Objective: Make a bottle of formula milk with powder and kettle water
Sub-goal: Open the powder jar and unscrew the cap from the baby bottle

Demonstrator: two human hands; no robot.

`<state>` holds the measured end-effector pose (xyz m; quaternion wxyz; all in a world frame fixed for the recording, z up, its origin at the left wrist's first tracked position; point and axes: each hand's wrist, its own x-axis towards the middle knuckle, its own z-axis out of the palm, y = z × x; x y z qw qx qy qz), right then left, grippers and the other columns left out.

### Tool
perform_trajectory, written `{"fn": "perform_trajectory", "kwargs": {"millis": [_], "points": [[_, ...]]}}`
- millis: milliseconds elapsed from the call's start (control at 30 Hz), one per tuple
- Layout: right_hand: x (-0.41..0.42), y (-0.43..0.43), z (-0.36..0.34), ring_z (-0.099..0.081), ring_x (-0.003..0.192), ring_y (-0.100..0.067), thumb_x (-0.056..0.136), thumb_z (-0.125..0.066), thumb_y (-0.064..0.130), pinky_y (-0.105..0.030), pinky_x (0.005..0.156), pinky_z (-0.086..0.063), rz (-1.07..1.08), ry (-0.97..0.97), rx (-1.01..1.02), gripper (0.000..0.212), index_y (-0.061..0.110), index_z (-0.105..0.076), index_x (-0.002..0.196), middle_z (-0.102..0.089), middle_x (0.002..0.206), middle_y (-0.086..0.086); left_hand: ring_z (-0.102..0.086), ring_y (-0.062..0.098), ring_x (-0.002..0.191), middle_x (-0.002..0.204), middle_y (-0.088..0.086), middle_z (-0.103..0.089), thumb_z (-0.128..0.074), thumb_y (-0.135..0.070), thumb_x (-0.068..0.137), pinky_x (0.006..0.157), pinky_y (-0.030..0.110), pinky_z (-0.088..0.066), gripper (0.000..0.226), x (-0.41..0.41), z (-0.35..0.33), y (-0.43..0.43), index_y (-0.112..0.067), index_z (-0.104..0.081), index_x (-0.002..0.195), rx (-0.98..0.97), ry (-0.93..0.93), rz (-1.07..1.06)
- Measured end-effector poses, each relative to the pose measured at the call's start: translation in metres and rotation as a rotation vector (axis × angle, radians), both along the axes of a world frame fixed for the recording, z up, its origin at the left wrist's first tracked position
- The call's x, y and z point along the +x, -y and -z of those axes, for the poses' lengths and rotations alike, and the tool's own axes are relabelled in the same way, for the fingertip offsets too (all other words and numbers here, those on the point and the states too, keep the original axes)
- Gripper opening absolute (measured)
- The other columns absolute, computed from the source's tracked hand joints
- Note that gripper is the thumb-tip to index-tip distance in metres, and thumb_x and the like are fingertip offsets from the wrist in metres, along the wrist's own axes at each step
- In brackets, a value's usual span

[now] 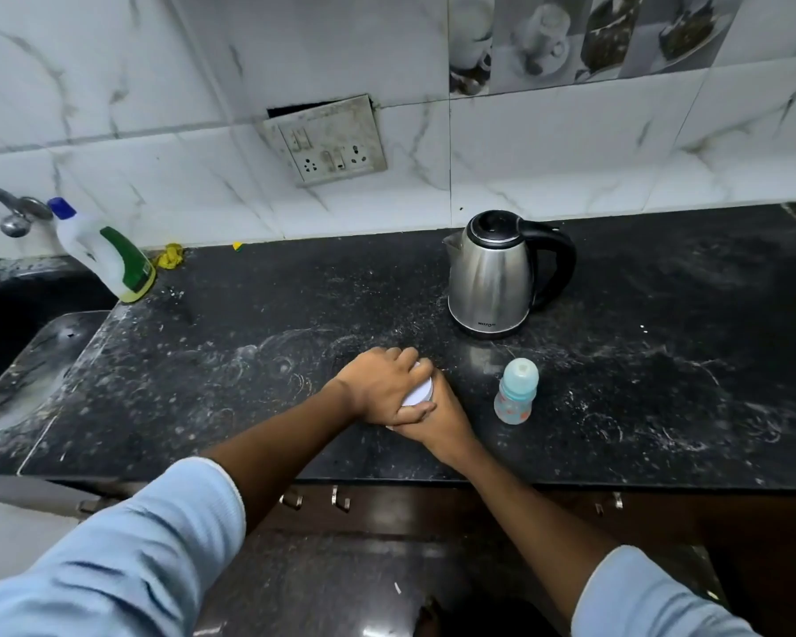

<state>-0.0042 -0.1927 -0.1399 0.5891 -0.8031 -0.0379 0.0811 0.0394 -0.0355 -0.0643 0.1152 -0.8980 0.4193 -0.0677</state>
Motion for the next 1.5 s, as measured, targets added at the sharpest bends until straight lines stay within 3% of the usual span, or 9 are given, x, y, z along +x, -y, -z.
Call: {"fn": "perform_trajectory", "kwargs": {"millis": [200,333,500,600,733,900,1167,1367,1500], "points": [[0.003,-0.003,-0.007,-0.060,0.105,0.015,0.068,-0.092,0.005,-0.018,0.097,-0.049,-0.017,0.051,0.021,0.071,0.030,-0.049,0.119,-0.064,0.115,0.013,-0.070,0.039,0.091,0.104,0.016,-0.068,-0.031,-0.082,0.091,0.067,0.041,-0.048,0.078,-0.034,-0.013,0.045,-0.010,-0.055,0.111,-0.154,-0.171,-0.719],[0.000,-0.001,0.001,-0.062,0.121,-0.003,0.056,-0.096,0.037,-0.038,0.103,-0.053,-0.001,-0.004,0.023,0.092,0.038,-0.049,0.135,-0.065,0.131,0.013,-0.067,0.041,0.112,0.120,0.024,-0.070,-0.011,-0.089,0.088,0.091,0.048,-0.053,0.108,-0.015,-0.052,0.030,-0.003,-0.070,0.113,-0.078,-0.426,-0.955],[-0.002,-0.002,0.004,-0.058,0.126,-0.008,0.054,-0.095,0.043,-0.038,0.107,-0.050,0.024,-0.002,0.000,0.099,0.037,-0.045,0.139,-0.060,0.136,0.014,-0.062,0.030,0.114,0.128,0.011,-0.066,-0.061,-0.070,0.090,0.094,0.041,-0.051,0.064,0.006,-0.061,0.011,-0.016,-0.063,0.124,-0.080,-0.607,-0.701],[0.000,-0.003,0.007,-0.054,0.130,-0.010,0.059,-0.099,0.031,-0.031,0.109,-0.045,0.013,0.005,-0.023,0.104,0.028,-0.041,0.146,-0.056,0.140,0.011,-0.050,0.021,0.127,0.138,-0.001,-0.051,-0.090,-0.032,0.069,0.110,0.037,-0.043,0.084,0.005,-0.047,0.017,-0.031,-0.049,0.142,-0.054,-0.732,-0.391],[0.000,-0.003,0.003,-0.056,0.127,-0.006,0.058,-0.096,0.040,-0.032,0.108,-0.048,-0.006,0.002,-0.012,0.103,0.029,-0.042,0.145,-0.058,0.139,0.012,-0.056,0.028,0.117,0.121,0.003,-0.052,-0.085,-0.025,0.070,0.097,0.043,-0.052,0.068,-0.004,-0.042,0.029,-0.027,-0.048,0.127,-0.013,-0.613,-0.490],[-0.004,-0.001,0.001,-0.060,0.122,-0.001,0.058,-0.094,0.039,-0.034,0.103,-0.052,0.000,0.003,0.028,0.096,0.039,-0.045,0.140,-0.062,0.133,0.016,-0.060,0.030,0.095,0.114,0.009,-0.065,-0.067,-0.060,0.082,0.077,0.041,-0.051,0.053,-0.010,-0.066,0.028,-0.020,-0.050,0.113,-0.220,-0.579,-0.762],[-0.005,0.001,0.003,-0.054,0.126,-0.003,0.056,-0.095,0.038,-0.021,0.107,-0.043,-0.026,0.053,-0.013,0.101,0.031,-0.043,0.143,-0.057,0.137,0.013,-0.061,0.017,0.081,0.097,0.007,-0.063,-0.094,-0.033,0.072,0.071,0.042,-0.055,0.062,-0.055,-0.042,-0.053,-0.024,-0.046,0.110,-1.257,-0.675,-0.936],[-0.005,0.000,0.000,-0.053,0.124,0.004,0.059,-0.098,0.028,-0.005,0.100,-0.036,-0.021,0.045,-0.001,0.100,0.030,-0.043,0.143,-0.058,0.136,0.014,-0.062,0.031,0.092,0.098,0.007,-0.061,-0.094,-0.041,0.055,0.076,0.048,-0.055,0.065,-0.081,0.026,-0.065,-0.032,-0.042,0.092,-1.220,-0.478,-1.075],[-0.003,0.001,0.001,-0.052,0.128,0.004,0.055,-0.099,0.030,-0.016,0.108,-0.040,-0.037,0.032,-0.015,0.106,0.032,-0.042,0.145,-0.057,0.140,0.012,-0.050,0.024,0.119,0.115,-0.007,-0.059,-0.093,-0.040,0.062,0.100,0.048,-0.044,0.075,-0.080,0.042,-0.067,-0.040,-0.041,0.116,-1.008,-0.436,-1.122]]}}
